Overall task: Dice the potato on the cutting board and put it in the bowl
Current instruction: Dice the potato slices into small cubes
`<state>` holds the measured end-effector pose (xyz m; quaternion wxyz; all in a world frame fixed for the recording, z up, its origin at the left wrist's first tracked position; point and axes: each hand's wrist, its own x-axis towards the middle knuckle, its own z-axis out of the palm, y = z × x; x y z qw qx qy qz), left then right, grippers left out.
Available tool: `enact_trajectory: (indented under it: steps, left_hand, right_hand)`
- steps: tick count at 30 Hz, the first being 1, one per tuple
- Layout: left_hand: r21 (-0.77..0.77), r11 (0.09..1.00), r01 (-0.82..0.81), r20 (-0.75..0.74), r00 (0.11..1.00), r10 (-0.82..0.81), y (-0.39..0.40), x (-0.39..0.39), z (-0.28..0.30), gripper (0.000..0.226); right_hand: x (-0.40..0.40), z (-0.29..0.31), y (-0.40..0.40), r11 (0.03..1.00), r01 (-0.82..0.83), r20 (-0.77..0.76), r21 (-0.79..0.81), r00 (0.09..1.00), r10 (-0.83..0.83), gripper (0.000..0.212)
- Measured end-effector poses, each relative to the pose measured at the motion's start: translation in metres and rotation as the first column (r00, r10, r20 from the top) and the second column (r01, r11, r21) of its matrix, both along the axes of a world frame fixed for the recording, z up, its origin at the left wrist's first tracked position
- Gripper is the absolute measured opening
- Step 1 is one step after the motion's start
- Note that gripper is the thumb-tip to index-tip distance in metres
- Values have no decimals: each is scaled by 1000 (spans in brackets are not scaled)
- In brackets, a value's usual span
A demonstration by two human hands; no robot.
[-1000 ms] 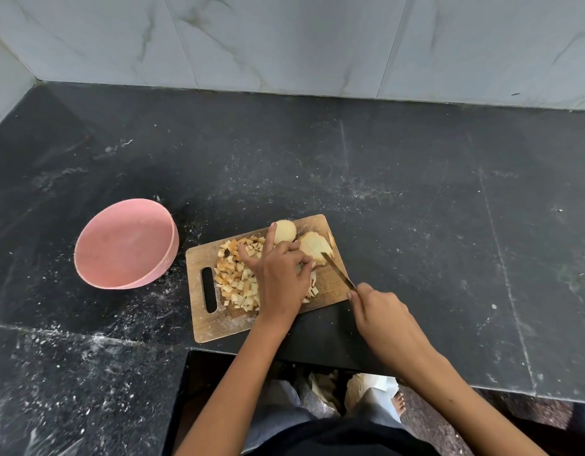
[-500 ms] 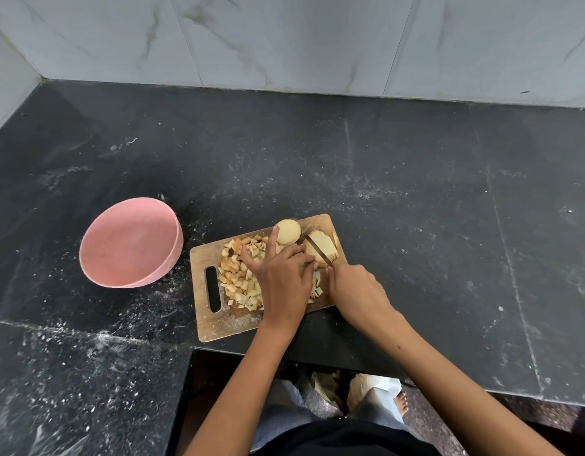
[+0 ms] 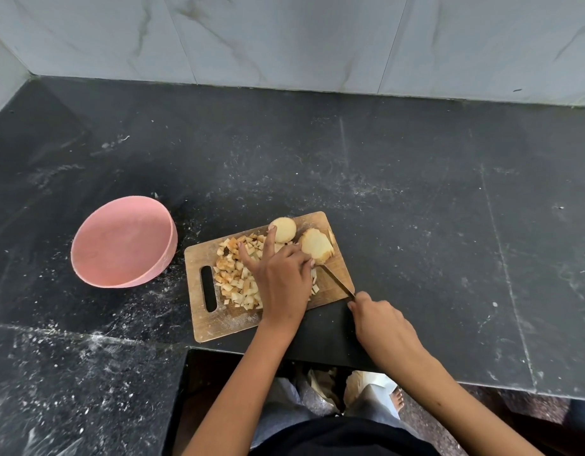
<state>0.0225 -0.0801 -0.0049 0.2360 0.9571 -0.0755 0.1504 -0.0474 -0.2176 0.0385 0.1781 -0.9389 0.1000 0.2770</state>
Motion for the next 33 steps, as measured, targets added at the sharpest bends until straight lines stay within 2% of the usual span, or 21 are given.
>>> enact_trajectory:
  steps: [7, 12, 17, 26, 33]
  left_hand:
    - [-9, 999, -39, -45, 998, 39, 0, -1, -2, 10]
    - [-51, 996, -76, -54, 996, 73, 1, -3, -2, 10]
    - [-82, 993, -89, -58, 995, 85, 2, -3, -3, 9]
    - [-121, 987, -105, -123, 988, 90, 2, 2, 0, 9]
    - [-128, 984, -126, -120, 987, 111, 0, 2, -2, 11]
  right_hand:
    - [4, 10, -3, 990, 39, 154, 136, 986, -60, 29]
    - [27, 4, 10, 993, 28, 200, 117, 978, -51, 30]
    - [38, 0, 20, 996, 32, 164, 88, 985, -46, 33]
    - [52, 0, 38, 1000, 10, 101, -26, 995, -7, 22]
    - [25, 2, 19, 995, -52, -8, -84, 999, 52, 24]
